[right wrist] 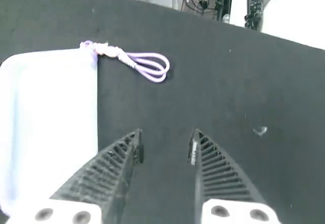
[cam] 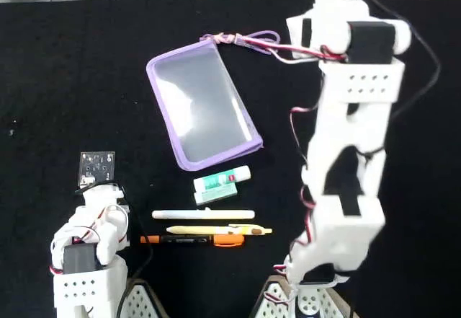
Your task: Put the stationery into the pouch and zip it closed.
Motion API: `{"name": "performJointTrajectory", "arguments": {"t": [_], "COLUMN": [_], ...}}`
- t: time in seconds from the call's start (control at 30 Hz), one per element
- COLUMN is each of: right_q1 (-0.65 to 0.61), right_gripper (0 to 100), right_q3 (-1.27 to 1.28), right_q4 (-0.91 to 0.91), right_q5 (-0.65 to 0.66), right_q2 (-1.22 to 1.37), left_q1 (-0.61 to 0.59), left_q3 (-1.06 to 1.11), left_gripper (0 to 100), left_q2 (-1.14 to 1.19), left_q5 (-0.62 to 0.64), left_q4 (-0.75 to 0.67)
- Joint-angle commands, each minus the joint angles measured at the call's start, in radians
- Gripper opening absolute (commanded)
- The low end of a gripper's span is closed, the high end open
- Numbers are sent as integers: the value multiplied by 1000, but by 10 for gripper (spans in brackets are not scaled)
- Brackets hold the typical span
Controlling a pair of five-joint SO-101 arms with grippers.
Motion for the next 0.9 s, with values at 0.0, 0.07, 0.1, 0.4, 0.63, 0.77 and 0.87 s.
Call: {"name": "performJointTrajectory", "arguments": {"t": [0.0, 0.07, 0.1, 0.4, 0.63, 0.77, 0.87], "right_q1": [-14, -14, -14, -14, -17, -15, -15], "right_gripper": [155, 155, 155, 155, 155, 155, 155], "right_q3": [117, 196, 232, 522, 702, 783, 848], "right_q4": [31, 28, 28, 25, 23, 23, 23], "right_q5": [-2, -2, -2, -2, -8, -2, -2], "right_q2": [-162, -219, -243, -424, -526, -564, -591], "left_q1": [-1, -1, -1, 50, 47, 51, 58], "left_q3": [22, 22, 22, 22, 18, 21, -12], "left_gripper": [30, 30, 30, 30, 30, 30, 30], "left_q2": [-6, -6, -6, -8, -8, -8, -8], "left_q5": [9, 9, 9, 5, 2, 2, -34], "left_q4": [6, 6, 6, 5, -299, -562, -582]}}
